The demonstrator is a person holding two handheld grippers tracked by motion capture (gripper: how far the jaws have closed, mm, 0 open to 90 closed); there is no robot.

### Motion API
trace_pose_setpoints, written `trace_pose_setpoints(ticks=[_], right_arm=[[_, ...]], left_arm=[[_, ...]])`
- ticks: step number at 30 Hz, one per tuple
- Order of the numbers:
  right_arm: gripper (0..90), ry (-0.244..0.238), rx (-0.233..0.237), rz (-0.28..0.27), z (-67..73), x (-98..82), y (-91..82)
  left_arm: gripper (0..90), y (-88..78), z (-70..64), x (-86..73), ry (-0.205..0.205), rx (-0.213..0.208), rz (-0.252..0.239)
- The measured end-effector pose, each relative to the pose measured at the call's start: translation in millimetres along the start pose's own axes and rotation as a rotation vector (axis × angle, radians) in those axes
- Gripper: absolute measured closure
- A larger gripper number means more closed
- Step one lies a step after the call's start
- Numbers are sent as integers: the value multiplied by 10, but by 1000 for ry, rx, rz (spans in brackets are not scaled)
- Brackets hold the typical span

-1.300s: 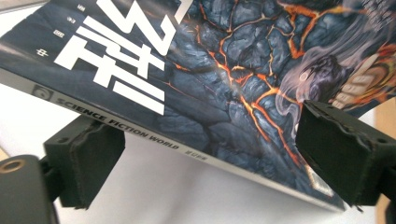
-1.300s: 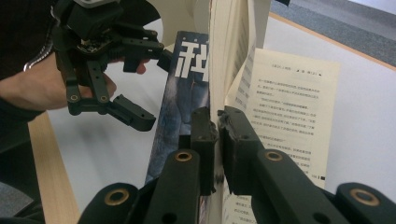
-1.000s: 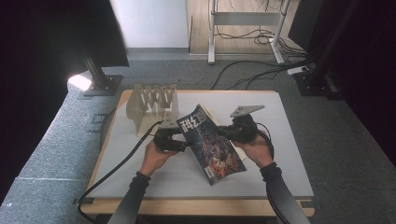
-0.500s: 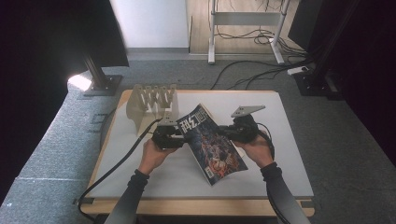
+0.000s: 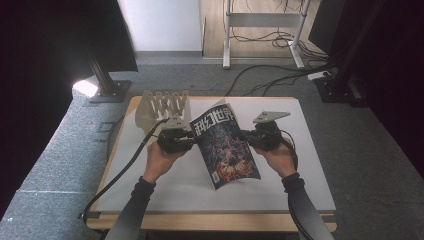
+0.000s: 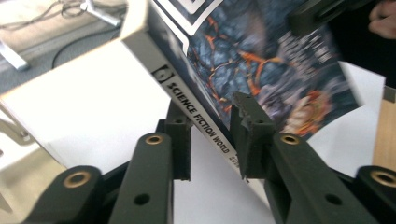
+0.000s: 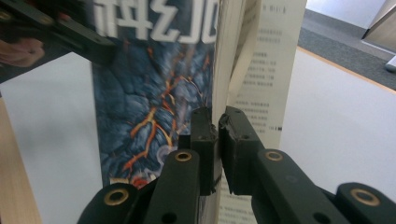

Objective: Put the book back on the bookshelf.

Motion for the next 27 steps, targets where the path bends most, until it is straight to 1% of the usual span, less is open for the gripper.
trace_pose_setpoints(ticks=[3, 4, 5, 6, 7, 8, 9, 10, 11, 12, 14, 15, 16, 17, 19, 21, 22, 23, 24, 25, 27], right_arm=[[818, 2, -7, -15, -17, -7, -10], [818, 2, -7, -15, -17, -7, -10], [817, 1, -11, -28, -27, -4, -25], [818, 2, -13, -36, -28, -3, -28], [817, -4, -19, -41, -29, -2, -35], [819, -8, -25, -43, -29, -3, -34], [819, -8, -25, -43, -29, -3, -34], [820, -20, -47, -47, -33, -22, -15], [821, -17, -48, -49, -36, -35, -3], [821, -19, -52, -52, -46, -54, 17], [821, -13, -56, -38, -62, -100, 64], [821, -9, -56, -31, -72, -132, 90], [821, -9, -56, -31, -72, -132, 90], [821, 6, -48, -44, -89, -166, 92], [820, 6, -40, -45, -99, -182, 77], [819, -1, -40, -37, -101, -198, 55], [819, -2, -38, -36, -103, -207, 47], [819, 2, -36, -37, -101, -220, 40], [819, 2, -36, -37, -101, -220, 40], [818, 1, -26, -43, -102, -235, 30], [817, -2, -24, -42, -99, -245, 22]], left_arm=[[748, -72, -61, 67, 37, -6, -20], [760, -72, -61, 67, 37, -6, -20], [777, -127, -107, 111, 68, -4, -37], [788, -127, -107, 111, 68, -4, -37], [800, -162, -136, 136, 95, 7, -50], [812, -210, -165, 162, 118, 8, -67], [821, -210, -165, 162, 118, 8, -67], [826, -233, -181, 167, 129, 3, -81], [825, -240, -202, 151, 157, 16, -75], [825, -230, -203, 134, 156, 14, -66], [820, -218, -196, 112, 150, 8, -58], [818, -205, -169, 60, 140, -17, -65], [818, -205, -169, 60, 140, -17, -65], [818, -213, -157, 44, 130, -27, -75], [804, -211, -160, 45, 131, -46, -70], [772, -184, -177, 61, 145, -50, -47], [749, -184, -177, 61, 145, -50, -47], [710, -132, -198, 87, 151, -45, -23], [692, -132, -198, 87, 151, -45, -23], [686, -71, -221, 121, 170, -27, 4], [655, -10, -229, 156, 169, -26, 22]])
Point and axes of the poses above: each handheld gripper's, and its own axes: y roughly forward along the jaws, x roughly out of its top, z roughly to its left, the point moved 1 cm from there along y, roughly forward along the jaws, and after that the axes turned 3 degrees about -y, right-handed, at the moved point
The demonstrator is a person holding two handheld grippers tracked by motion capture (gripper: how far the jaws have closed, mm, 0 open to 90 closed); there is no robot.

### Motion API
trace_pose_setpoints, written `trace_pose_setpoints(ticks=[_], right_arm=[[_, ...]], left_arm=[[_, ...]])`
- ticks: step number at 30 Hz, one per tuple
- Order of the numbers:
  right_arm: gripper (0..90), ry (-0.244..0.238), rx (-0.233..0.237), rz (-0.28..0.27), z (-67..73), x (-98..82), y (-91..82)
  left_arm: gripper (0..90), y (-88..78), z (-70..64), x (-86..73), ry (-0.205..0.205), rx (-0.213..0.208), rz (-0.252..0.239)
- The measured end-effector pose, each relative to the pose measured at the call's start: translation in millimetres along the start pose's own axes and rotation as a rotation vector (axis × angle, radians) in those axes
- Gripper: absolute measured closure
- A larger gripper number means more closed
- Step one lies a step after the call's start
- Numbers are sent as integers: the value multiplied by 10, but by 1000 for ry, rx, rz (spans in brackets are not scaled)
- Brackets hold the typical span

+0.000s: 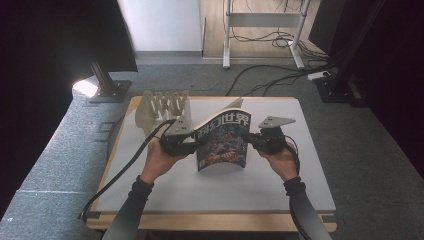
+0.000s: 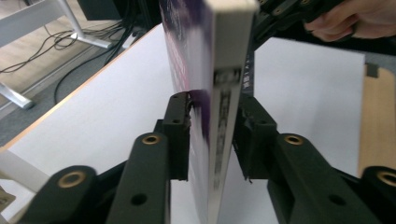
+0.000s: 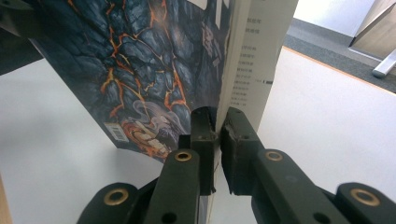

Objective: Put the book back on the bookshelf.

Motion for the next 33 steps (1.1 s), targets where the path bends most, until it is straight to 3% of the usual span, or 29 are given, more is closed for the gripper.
trace_pose_setpoints(ticks=[6, 11, 14, 19, 20, 26, 33], right_arm=[[815, 0, 17, -5, -3, -28, -23], [806, -3, 23, -8, -17, -56, -39], [779, -1, 21, -15, -26, -69, -40], [678, -2, -21, -13, -35, -106, -44], [609, -3, -41, -9, -51, -146, -56], [451, -1, -88, 6, -104, -297, -66], [316, 8, -118, 42, -135, -486, -1]], left_arm=[[636, 212, 56, 52, -15, -17, 60], [798, 220, 109, 53, -32, -8, 51], [820, 213, 104, 43, -34, 4, 43], [825, 198, 111, 20, -36, 0, 28], [825, 185, 134, 10, -53, -11, 24], [827, 102, 200, -3, -85, -4, 23], [827, -40, 240, -17, -100, 9, 28]])
Point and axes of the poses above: each handheld gripper's, and its own axes: y roughly forward along the jaws, x roughly out of its top, z roughly to its left, the point moved 1 cm from there along y, roughly forward along the jaws, and after that the axes turned 3 degrees about -y, right-handed, at the moved point
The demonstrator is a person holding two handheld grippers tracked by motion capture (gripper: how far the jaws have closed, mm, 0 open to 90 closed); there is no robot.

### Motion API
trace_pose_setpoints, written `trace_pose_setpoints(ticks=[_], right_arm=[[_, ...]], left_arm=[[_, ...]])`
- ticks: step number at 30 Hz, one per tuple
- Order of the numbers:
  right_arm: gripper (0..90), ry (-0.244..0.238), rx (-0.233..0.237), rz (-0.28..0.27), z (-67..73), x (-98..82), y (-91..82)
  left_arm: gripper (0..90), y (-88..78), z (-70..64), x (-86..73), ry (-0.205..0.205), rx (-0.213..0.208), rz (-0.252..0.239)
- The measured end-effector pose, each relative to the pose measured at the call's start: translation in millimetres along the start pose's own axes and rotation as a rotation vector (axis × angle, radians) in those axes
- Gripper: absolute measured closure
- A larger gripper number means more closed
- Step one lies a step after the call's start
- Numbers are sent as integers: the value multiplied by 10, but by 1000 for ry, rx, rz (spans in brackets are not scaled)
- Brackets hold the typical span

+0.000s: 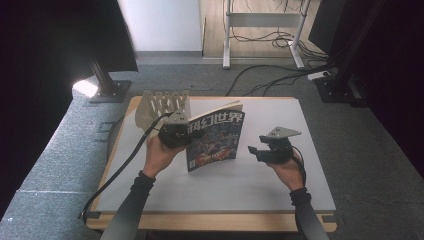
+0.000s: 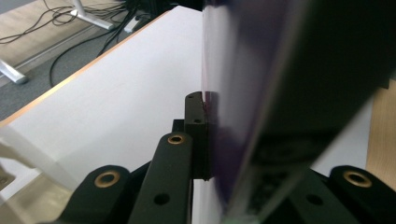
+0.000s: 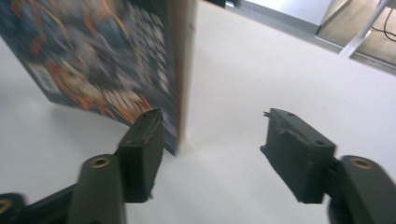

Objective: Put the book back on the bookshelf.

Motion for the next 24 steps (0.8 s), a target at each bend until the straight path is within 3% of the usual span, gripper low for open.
trace_pose_setpoints(ticks=[9, 15, 19, 24], right_arm=[[136, 27, -22, 67, 6, -310, 154], [114, 44, -41, 102, 12, -455, 218], [18, 48, -50, 139, 19, -588, 264], [0, 52, -73, 163, 16, -689, 292]], left_arm=[[828, -266, 69, -22, -28, 53, 1], [829, -453, 126, -48, -55, 78, -17], [828, -626, 179, -88, -86, 110, -37], [828, -756, 227, -120, -107, 139, -37]])
Point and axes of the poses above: each handheld gripper's, and its own axes: y roughly forward along the jaws, x roughly out of its top, z roughly to its left, the point moved 1 cm from there along y, roughly forward along the jaws, and after that the axes turned 3 degrees about -y, right-handed, at the moved point
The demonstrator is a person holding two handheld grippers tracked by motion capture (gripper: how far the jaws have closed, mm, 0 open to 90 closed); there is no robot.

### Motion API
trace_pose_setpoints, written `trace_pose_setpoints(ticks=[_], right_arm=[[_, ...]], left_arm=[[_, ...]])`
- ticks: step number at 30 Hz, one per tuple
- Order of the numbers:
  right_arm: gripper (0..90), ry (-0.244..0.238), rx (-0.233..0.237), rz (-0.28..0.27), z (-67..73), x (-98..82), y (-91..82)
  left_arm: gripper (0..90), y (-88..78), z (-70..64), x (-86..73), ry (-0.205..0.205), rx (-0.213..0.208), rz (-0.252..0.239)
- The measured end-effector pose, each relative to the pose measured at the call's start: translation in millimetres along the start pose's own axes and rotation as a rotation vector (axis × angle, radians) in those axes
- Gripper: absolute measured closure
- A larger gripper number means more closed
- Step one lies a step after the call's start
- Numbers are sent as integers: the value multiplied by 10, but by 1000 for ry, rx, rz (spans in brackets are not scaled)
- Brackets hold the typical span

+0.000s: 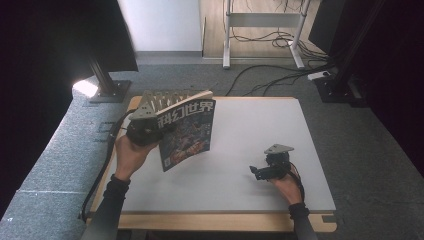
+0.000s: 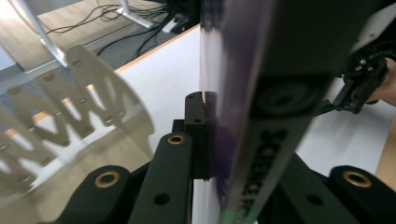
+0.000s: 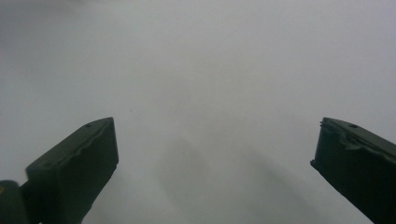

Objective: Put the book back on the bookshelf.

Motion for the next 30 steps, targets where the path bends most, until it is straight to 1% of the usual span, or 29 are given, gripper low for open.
trace_pose_setpoints(ticks=[1, 3, 4, 5, 6, 7, 8, 9, 10, 12, 13, 15, 16, 17, 18, 19, 22, 23, 24, 25, 27, 28, 29, 30], right_arm=[[0, -1, -7, 14, -5, -52, 27], [0, 5, -8, 17, -4, -68, 38], [0, 9, -16, 35, -13, -118, 69], [0, 9, -16, 35, -13, -118, 69], [0, 10, -20, 44, -16, -133, 81], [0, 24, -16, 59, -31, -163, 98], [0, 31, -15, 56, -40, -169, 98], [0, 31, -18, 53, -45, -175, 96], [0, 31, -18, 53, -45, -175, 96], [0, 30, -20, 51, -41, -179, 98], [0, 30, -20, 51, -41, -179, 98], [0, 31, -19, 49, -42, -182, 100], [0, 31, -19, 49, -42, -182, 100], [0, 31, -19, 48, -42, -183, 100], [0, 31, -19, 48, -42, -183, 100], [0, 31, -19, 48, -41, -184, 100], [0, 31, -19, 48, -41, -184, 100], [0, 31, -19, 48, -41, -184, 100], [0, 32, -20, 46, -41, -184, 101], [0, 32, -20, 46, -41, -184, 101], [0, 31, -20, 46, -42, -185, 102], [0, 31, -19, 46, -42, -185, 102], [0, 31, -19, 46, -41, -185, 102], [0, 31, -19, 46, -41, -185, 102]], left_arm=[[828, -64, 35, -12, -9, 13, -2], [828, -96, 54, -18, -15, 21, -4], [828, -160, 94, -33, -29, 34, -9], [828, -160, 94, -33, -29, 34, -9], [828, -200, 120, -44, -40, 46, -13], [828, -234, 141, -55, -48, 57, -15], [828, -290, 179, -76, -63, 73, -20], [827, -290, 179, -76, -63, 73, -20], [827, -331, 208, -93, -72, 82, -20], [828, -435, 276, -133, -94, 111, -20], [828, -435, 276, -133, -94, 111, -20], [828, -533, 335, -175, -111, 127, -18], [828, -533, 335, -175, -111, 127, -18], [828, -597, 376, -204, -122, 145, -18], [828, -597, 376, -204, -122, 145, -18], [828, -661, 427, -231, -130, 169, -15], [828, -743, 515, -276, -157, 208, -13], [828, -743, 515, -276, -157, 208, -13], [828, -786, 583, -306, -182, 233, -16], [828, -786, 583, -306, -182, 233, -16], [828, -812, 677, -338, -215, 260, -21], [828, -810, 706, -341, -223, 268, -20], [828, -810, 706, -341, -223, 268, -20], [828, -796, 763, -341, -238, 283, -20]])
Point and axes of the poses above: each handheld gripper's, and its own axes: y roughly forward along the jaws, x roughly out of its top, z roughly to its left, the point moved 1 cm from there along y, roughly forward along the jaws, and after that the axes turned 3 degrees about -y, right-handed, at the moved point
